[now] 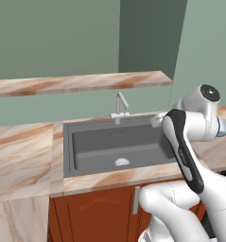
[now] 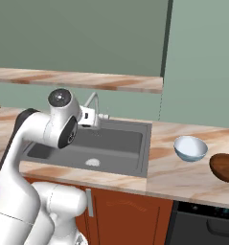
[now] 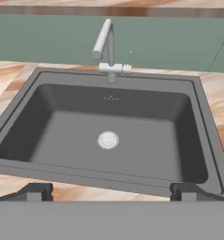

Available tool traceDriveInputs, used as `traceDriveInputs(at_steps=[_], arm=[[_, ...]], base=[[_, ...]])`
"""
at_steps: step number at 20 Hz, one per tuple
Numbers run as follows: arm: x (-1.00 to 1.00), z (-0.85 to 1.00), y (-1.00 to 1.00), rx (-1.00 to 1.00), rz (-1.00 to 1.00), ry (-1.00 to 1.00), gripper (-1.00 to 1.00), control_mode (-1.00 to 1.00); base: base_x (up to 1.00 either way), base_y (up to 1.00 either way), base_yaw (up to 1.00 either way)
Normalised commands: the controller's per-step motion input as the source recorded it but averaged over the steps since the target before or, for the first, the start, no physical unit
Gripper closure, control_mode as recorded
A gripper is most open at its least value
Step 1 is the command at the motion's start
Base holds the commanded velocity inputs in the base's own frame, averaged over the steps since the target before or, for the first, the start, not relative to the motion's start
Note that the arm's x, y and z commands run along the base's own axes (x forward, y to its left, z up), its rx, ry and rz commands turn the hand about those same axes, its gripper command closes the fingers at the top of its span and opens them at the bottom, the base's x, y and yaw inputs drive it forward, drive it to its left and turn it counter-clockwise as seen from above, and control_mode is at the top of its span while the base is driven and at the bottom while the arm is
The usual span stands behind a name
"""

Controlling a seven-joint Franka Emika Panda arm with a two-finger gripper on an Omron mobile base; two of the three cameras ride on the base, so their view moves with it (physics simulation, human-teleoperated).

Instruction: Rinse each bowl for a few seconds and place them down in the sink or on the counter.

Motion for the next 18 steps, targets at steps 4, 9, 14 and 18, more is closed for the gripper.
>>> traceDriveInputs(at_steps=[4,9,14,18], arm=[[0.06,-0.14,-0.19,0.03,0.08,-0.07,-1.00,-1.00],[0.11,-0.15,-0.16,0.01,0.07,-0.08,-1.00,-1.00],[0.11,-0.11,-0.15,0.00,0.06,-0.11,-1.00,-1.00],[0.15,-0.09,-0.05,-0.01,0.04,-0.15,-1.00,-1.00]], base=[[0.00,0.00,0.00],[0.00,0.00,0.00],[0.00,0.00,0.00],[0.00,0.00,0.00]])
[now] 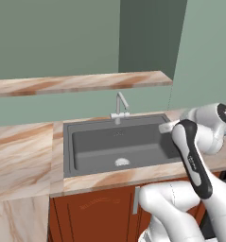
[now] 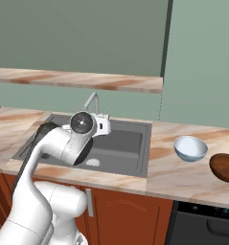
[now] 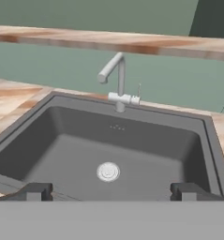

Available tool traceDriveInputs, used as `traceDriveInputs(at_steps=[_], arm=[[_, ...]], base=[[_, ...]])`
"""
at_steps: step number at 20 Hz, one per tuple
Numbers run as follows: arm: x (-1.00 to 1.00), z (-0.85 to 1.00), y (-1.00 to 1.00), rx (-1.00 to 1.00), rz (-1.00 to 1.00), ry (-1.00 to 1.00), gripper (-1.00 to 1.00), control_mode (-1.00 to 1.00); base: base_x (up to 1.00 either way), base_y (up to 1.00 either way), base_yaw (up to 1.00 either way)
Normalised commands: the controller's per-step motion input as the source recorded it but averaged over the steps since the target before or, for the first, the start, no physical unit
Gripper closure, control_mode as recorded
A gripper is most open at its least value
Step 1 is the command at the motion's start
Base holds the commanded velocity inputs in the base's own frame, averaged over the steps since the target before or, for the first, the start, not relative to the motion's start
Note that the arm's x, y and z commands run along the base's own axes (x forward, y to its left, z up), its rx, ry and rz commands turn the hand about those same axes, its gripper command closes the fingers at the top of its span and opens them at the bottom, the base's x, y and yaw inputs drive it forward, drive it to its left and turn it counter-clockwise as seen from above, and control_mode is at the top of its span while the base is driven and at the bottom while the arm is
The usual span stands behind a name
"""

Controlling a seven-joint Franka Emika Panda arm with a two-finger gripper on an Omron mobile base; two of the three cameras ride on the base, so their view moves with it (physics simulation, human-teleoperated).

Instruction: Rinse each bowl for a few seconds and place them down in the sink or on the counter.

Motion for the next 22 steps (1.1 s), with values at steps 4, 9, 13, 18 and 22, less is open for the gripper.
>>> traceDriveInputs(at_steps=[4,9,13,18,22], arm=[[0.15,-0.09,-0.02,0.00,0.04,-0.18,-1.00,-1.00],[0.19,-0.08,-0.04,0.00,0.02,-0.15,-1.00,-1.00],[0.20,-0.08,-0.07,0.00,0.01,-0.12,-1.00,-1.00],[0.23,-0.02,-0.01,0.04,0.03,-0.08,-1.00,-1.00],[0.20,0.00,0.00,0.04,0.04,-0.08,-1.00,-1.00]], base=[[0.00,0.00,0.00],[0.00,0.00,0.00],[0.00,0.00,0.00],[0.00,0.00,0.00],[0.00,0.00,0.00]])
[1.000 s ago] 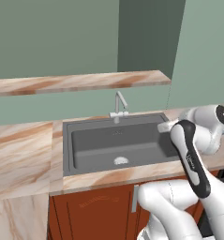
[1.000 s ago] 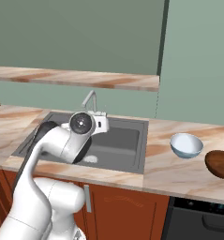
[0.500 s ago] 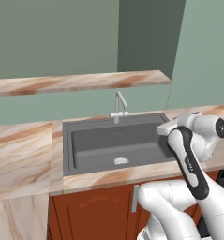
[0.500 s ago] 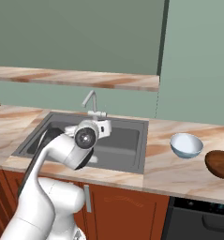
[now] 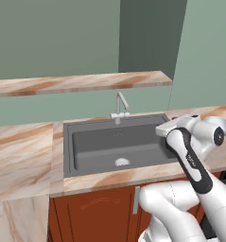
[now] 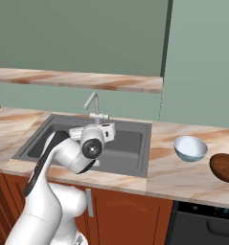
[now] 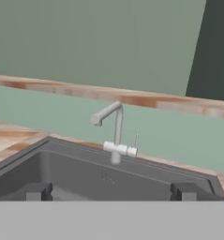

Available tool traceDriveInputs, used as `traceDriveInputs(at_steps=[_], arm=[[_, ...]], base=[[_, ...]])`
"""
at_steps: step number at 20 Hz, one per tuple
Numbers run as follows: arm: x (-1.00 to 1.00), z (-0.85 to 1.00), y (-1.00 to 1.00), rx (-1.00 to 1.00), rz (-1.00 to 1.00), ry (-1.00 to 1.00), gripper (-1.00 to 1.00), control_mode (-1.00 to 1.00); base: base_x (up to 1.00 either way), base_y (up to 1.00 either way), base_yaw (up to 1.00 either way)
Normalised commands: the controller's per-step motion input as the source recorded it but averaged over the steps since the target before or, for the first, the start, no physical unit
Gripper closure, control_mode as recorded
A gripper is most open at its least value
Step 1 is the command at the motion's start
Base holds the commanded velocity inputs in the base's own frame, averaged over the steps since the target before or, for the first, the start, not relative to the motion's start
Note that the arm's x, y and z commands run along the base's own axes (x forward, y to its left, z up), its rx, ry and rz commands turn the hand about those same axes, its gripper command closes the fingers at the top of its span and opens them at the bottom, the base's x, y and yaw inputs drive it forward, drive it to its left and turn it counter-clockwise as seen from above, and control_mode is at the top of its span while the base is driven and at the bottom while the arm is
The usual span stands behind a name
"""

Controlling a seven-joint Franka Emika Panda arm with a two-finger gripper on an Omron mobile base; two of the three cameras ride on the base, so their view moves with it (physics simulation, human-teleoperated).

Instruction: Rinse each bowl for a few seconds and place them down in the sink or on the counter.

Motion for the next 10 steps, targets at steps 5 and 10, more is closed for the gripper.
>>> traceDriveInputs(at_steps=[5,10], arm=[[0.22,0.00,0.00,0.05,0.04,-0.07,-1.00,-1.00],[0.22,-0.03,0.00,0.04,0.04,-0.08,-1.00,-1.00]], base=[[0.00,0.00,0.00],[0.00,0.00,0.00]])
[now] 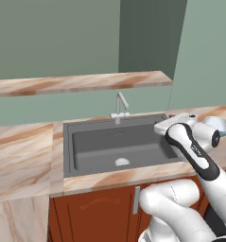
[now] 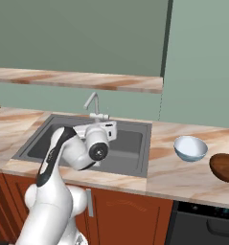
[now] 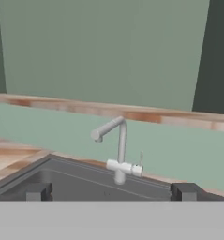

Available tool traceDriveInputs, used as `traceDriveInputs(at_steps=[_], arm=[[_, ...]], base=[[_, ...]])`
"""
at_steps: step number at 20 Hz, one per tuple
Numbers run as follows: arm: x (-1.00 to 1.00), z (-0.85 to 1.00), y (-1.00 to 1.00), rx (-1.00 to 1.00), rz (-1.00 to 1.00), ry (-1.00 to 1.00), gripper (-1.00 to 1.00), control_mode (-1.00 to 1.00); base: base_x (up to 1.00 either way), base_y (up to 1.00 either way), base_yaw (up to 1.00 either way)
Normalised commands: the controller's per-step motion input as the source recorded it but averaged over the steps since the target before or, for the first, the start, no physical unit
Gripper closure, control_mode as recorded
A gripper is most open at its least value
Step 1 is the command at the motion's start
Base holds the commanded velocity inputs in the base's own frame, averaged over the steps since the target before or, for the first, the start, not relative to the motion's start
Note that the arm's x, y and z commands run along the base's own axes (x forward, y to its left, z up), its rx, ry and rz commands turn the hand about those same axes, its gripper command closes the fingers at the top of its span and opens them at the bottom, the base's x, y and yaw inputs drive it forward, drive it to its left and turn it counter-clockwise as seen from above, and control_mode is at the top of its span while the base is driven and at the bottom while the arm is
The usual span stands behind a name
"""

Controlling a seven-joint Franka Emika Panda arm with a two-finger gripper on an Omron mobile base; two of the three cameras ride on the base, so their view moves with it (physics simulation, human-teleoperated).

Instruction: Rinse each bowl for a few seconds and place them down in the sink or on the counter.

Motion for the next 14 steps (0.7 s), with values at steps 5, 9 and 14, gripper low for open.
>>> traceDriveInputs(at_steps=[5,9,14], arm=[[0.27,-0.05,0.00,0.03,0.01,-0.05,-1.00,-1.00],[0.28,-0.01,0.05,0.00,-0.01,-0.02,-1.00,-1.00],[0.29,-0.01,0.07,0.00,-0.01,0.00,-1.00,-1.00]], base=[[0.00,0.00,0.00],[0.00,0.00,0.00],[0.00,0.00,0.00]])
